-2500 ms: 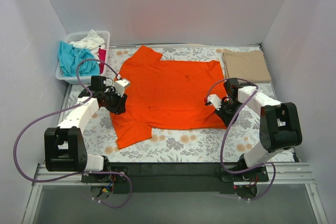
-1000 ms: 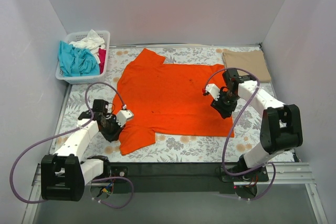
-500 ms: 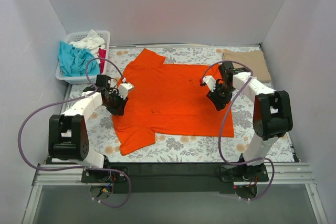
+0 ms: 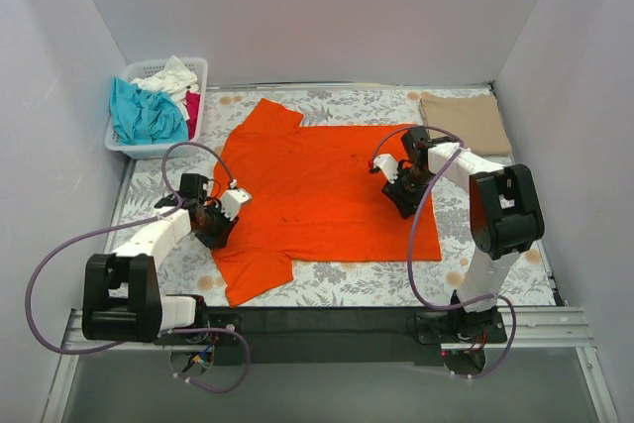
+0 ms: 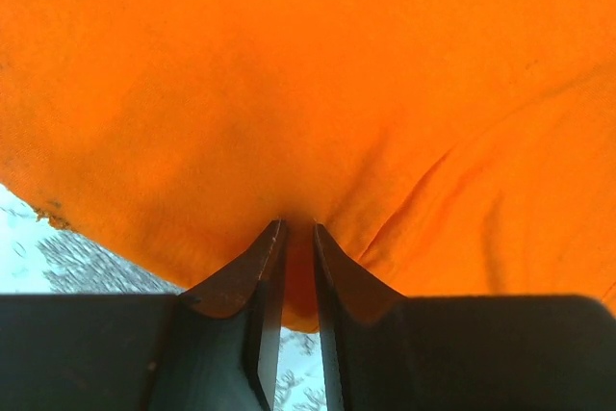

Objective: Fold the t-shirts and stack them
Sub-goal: Fold the tshirt

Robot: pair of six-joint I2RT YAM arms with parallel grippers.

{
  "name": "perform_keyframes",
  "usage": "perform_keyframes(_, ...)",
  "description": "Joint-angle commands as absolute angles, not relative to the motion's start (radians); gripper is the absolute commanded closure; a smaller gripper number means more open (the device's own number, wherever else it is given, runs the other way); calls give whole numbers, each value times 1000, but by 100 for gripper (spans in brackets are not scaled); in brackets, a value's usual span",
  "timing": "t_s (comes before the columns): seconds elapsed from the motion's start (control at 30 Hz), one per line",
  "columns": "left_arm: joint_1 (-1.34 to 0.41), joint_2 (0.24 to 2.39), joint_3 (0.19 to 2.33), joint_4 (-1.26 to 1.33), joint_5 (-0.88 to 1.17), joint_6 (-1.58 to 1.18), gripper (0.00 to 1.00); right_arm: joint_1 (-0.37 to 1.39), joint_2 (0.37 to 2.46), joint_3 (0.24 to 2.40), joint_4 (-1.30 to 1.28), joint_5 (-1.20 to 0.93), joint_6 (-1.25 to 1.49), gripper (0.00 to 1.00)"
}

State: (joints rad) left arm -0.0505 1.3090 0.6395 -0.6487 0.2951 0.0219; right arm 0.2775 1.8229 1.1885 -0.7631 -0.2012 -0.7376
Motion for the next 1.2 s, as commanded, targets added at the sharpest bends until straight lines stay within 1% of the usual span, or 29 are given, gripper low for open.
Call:
perform_keyframes(0.0, -51, 1250, 575, -761, 245, 32, 82, 302, 1789, 1135, -781, -247, -739, 58)
perform_keyframes(0.07, -40, 1241, 613, -767, 245, 28, 81, 301, 1752, 1161, -787, -245, -744, 58)
perform_keyframes(0.1, -34, 1244, 644, -772, 256, 22, 79, 287, 1740, 1181, -793, -253, -744, 58)
perform_keyframes(0.13, -25, 1270, 738, -779, 325, -23, 75, 267, 1717, 1242, -799, -287, -729, 58)
perform_keyframes(0.17, -23, 1290, 796, -784, 325, -23, 75, 267, 1717, 1282, -799, -287, -729, 57)
perform_keyframes(0.23, -21, 1345, 924, -788, 414, -81, 67, 229, 1730, 1377, -798, -299, -712, 57)
perform_keyframes(0.27, -23, 1411, 989, -782, 448, -107, 64, 200, 1742, 1473, -796, -304, -691, 57)
perform_keyframes(0.3, -23, 1446, 1115, -770, 474, -132, 57, 186, 1779, 1532, -795, -310, -678, 57)
perform_keyframes(0.33, -23, 1480, 1174, -755, 510, -194, 52, 177, 1805, 1584, -793, -311, -660, 56)
perform_keyframes(0.37, -23, 1561, 1230, -721, 520, -219, 52, 166, 1833, 1632, -793, -301, -651, 57)
perform_keyframes(0.4, -23, 1603, 1341, -701, 525, -245, 52, 163, 1894, 1729, -787, -261, -640, 58)
perform_keyframes(0.47, -23, 1719, 1434, -631, 499, -334, 53, 149, 1962, 1820, -758, -220, -600, 60)
perform_keyframes(0.53, -23, 1788, 1529, -586, 480, -370, 54, 138, 2058, 1939, -727, -203, -571, 61)
perform_keyframes(0.63, -23, 1885, 1604, -494, 437, -434, 54, 130, 2167, 2046, -686, -155, -523, 62)
perform_keyframes(0.8, -23, 1996, 1677, -436, 384, -494, 55, 126, 2275, 2083, -542, -66, -450, 59)
perform_keyframes(0.87, -23, 2000, 1663, -413, 379, -495, 55, 123, 2295, 2095, -505, -40, -428, 59)
perform_keyframes(0.97, -23, 1999, 1631, -385, 368, -495, 54, 115, 2330, 2098, -474, -26, -382, 56)
perform_keyframes(1.1, -21, 1997, 1611, -379, 353, -488, 53, 110, 2373, 2105, -443, -11, -357, 56)
perform_keyframes(1.17, -21, 1999, 1608, -379, 351, -482, 53, 107, 2385, 2103, -445, -18, -345, 58)
